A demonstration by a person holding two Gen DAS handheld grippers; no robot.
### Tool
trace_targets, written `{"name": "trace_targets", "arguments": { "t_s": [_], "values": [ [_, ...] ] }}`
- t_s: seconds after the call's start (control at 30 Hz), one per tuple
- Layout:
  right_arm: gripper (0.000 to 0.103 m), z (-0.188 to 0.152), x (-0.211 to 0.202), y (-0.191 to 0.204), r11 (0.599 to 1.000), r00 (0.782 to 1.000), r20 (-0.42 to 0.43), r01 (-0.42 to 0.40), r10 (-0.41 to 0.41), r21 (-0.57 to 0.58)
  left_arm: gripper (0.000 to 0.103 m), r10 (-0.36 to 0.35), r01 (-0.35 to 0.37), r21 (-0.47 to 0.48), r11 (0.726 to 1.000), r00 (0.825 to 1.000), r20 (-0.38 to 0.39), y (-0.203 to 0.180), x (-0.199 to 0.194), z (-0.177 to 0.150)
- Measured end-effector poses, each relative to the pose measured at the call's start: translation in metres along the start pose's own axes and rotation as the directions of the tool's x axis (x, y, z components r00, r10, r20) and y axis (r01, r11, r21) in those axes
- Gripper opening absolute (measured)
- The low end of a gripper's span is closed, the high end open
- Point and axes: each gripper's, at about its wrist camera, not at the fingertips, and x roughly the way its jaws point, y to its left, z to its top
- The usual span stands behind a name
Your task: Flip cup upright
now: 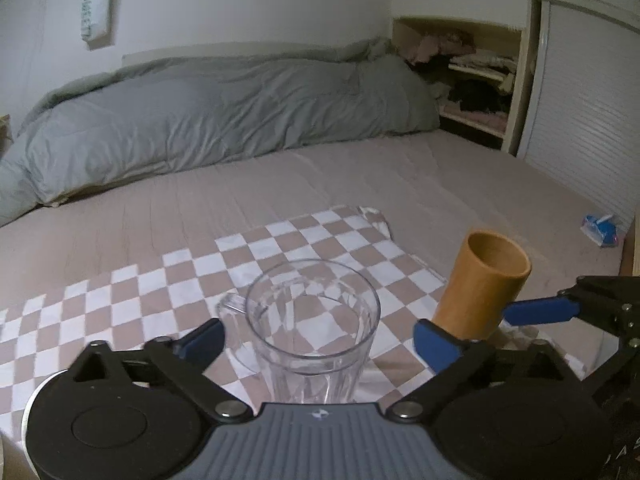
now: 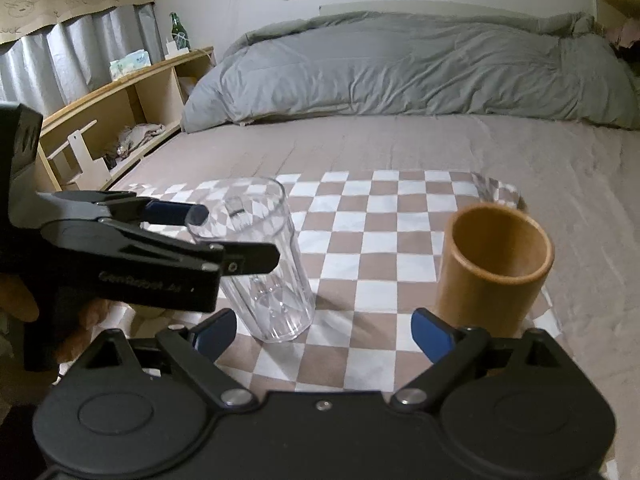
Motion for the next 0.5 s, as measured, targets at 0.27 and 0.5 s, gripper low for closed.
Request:
{"name": "trace_targets", "arguments": {
  "t_s": [0.27, 0.5],
  "values": [
    [0.103, 0.003, -0.038, 0.026, 0.997, 0.995, 0.075, 0.063, -0.059, -0.049, 0.103, 0.053, -0.05, -0.061, 0.997, 0.997, 0.054, 0.009, -0.059, -0.007],
    [0.103, -0.005, -0.074, 0.044, 0.989, 0.979, 0.145, 0.148, -0.143, -0.026, 0.103, 0.096, -0.085, -0.09, 0.992, 0.988, 0.119, 0.019, -0.116, -0.024]
  ]
}}
